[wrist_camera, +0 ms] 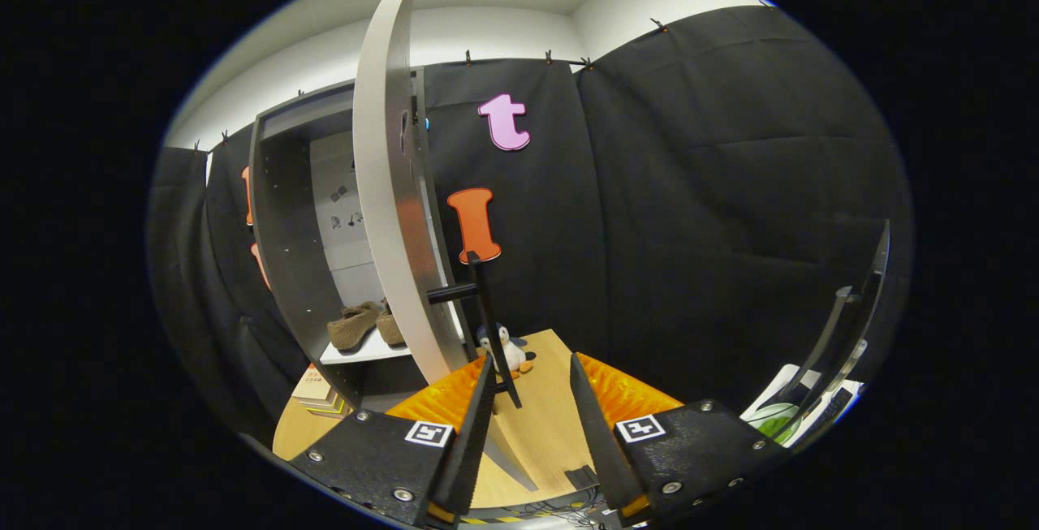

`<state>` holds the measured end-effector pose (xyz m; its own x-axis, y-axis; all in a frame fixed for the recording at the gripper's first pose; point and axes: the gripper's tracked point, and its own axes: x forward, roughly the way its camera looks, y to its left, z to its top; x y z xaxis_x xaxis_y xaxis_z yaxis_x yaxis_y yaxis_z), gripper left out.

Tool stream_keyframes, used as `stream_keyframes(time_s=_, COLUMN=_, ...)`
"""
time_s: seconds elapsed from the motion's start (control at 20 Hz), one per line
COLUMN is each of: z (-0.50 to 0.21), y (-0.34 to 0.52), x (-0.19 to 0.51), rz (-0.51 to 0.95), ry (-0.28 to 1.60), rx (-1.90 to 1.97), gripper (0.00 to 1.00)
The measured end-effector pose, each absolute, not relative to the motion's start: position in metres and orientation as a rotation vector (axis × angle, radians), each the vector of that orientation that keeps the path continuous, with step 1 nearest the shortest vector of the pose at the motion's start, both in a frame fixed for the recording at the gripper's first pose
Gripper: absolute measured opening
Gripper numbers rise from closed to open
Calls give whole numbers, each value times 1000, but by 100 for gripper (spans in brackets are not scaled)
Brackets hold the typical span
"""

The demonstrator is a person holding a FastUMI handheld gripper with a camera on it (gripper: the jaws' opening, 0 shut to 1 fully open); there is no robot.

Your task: Open the shoe cabinet door, grab the shoes and put them into the shoe cabinet, then close the shoe cabinet door.

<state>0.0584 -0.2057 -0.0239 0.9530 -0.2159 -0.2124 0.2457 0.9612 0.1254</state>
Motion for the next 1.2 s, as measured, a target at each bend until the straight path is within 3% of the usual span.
stream_keyframes(time_s=0.35, z=-23, y=-187, x=58, rz=-167, ry=170, rx=131, gripper=56)
stream_keyframes(time_s=1.2, z=-27, y=-57, x=77, rz=157, ry=140, rx=176, gripper=56)
